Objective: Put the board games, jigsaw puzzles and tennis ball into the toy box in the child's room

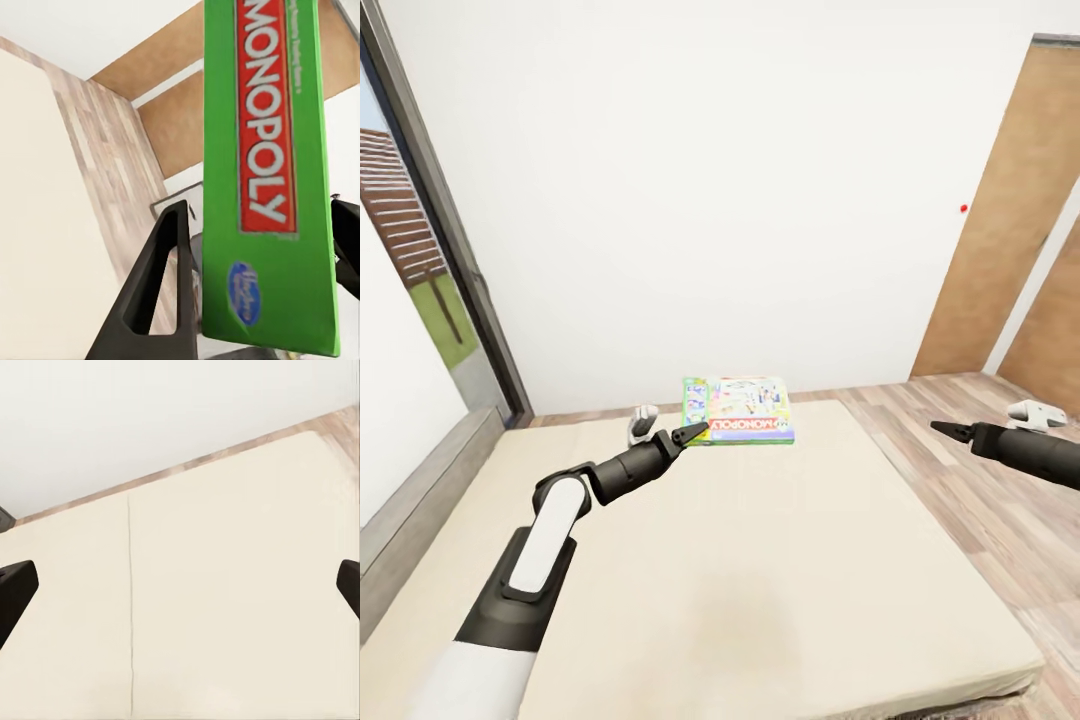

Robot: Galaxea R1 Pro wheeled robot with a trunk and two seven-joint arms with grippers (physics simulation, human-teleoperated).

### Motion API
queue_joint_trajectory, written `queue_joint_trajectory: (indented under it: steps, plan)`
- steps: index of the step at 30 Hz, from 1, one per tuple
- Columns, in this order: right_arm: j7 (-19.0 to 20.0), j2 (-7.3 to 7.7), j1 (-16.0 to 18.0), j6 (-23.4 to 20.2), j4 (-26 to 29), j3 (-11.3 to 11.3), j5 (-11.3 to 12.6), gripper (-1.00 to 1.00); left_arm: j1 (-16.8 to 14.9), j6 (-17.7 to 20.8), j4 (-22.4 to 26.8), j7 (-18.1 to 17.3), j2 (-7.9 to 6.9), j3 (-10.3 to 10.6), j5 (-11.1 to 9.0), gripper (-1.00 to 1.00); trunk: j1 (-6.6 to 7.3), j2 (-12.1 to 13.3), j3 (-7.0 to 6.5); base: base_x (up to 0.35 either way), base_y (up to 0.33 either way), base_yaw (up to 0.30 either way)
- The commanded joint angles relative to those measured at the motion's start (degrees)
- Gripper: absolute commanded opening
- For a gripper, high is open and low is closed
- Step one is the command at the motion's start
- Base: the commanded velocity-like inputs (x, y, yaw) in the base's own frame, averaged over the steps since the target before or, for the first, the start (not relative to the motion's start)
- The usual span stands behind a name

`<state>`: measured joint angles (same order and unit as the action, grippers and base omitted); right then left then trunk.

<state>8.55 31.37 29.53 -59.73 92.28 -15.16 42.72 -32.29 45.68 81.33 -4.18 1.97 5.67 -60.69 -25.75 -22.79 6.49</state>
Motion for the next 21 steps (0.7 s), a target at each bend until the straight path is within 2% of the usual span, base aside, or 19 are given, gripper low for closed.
queue_joint_trajectory:
  steps: [1, 5, 7, 9, 11, 12, 14, 15, 17, 18, 21]
  plan:
    - [0.6, -0.03, 0.1, -0.3, 0.0, 0.0, -0.5, 1.0, 0.0, 0.4, 0.0, -0.3, 0.04, -1.1, 0.1, -1.0, -0.04, -0.1, 0.13, 0.0, 0.0, -0.268]
    - [0.3, -0.54, 0.5, -0.3, -0.9, 0.3, -0.5, 1.0, 0.3, 0.7, 0.1, -0.3, 0.03, -2.9, 0.0, -1.0, -0.04, -0.1, 0.13, 0.0, 0.0, -0.274]
    - [0.2, -2.14, 0.8, -0.3, -2.8, 0.8, -0.6, 1.0, 0.6, 0.8, 0.3, -0.3, 0.04, -3.7, 0.0, -1.0, -0.04, -0.1, 0.13, 0.0, 0.0, -0.279]
    - [-0.1, -5.18, 1.0, -0.3, -5.5, 1.9, -0.8, 1.0, 0.7, 0.8, 0.6, -0.2, 0.01, -4.5, 0.0, -1.0, -0.04, -0.1, 0.13, 0.0, 0.0, -0.281]
    - [-1.2, -8.94, 1.1, -0.3, -9.3, 3.7, -1.6, 1.0, 0.8, 0.9, 1.0, -0.1, 0.01, -5.2, 0.0, -1.0, -0.04, -0.1, 0.13, 0.0, 0.0, -0.283]
    - [-4.9, -14.05, 1.3, -0.3, -16.1, 6.6, -4.5, 1.0, 0.9, 1.0, 1.8, 0.0, -0.01, -6.1, 0.0, -1.0, -0.04, -0.1, 0.13, 0.0, 0.0, -0.286]
    - [-7.3, -16.37, 1.3, 0.8, -19.5, 8.1, -7.0, 1.0, 0.9, 1.0, 2.3, 0.1, -0.04, -6.5, 0.0, -1.0, -0.04, -0.1, 0.13, 0.0, 0.0, -0.287]
    - [-8.8, -17.89, 1.4, 2.3, -21.5, 9.0, -9.0, 1.0, 1.0, 1.1, 2.6, 0.1, -0.15, -6.7, 0.1, -1.0, -0.04, -0.1, 0.13, 0.0, 0.0, -0.288]
    - [-9.9, -18.83, 1.5, 3.3, -22.8, 9.6, -10.3, 1.0, 1.0, 1.1, 2.8, 0.2, -0.32, -6.8, 0.1, -1.0, -0.04, -0.1, 0.13, 0.0, 0.0, -0.289]
    - [-11.0, -19.5, 1.6, 4.3, -23.5, 10.0, -11.7, 1.0, 0.8, 1.1, 3.0, 0.3, -0.71, -7.0, 0.1, -1.0, -0.04, -0.1, 0.13, 0.0, 0.0, -0.289]
    - [-11.6, -19.64, 1.8, 4.8, -21.7, 9.9, -12.4, 1.0, 0.5, 1.2, 3.1, 0.6, -0.92, -7.1, 0.2, -1.0, -0.04, -0.1, 0.13, 0.0, 0.0, -0.29]
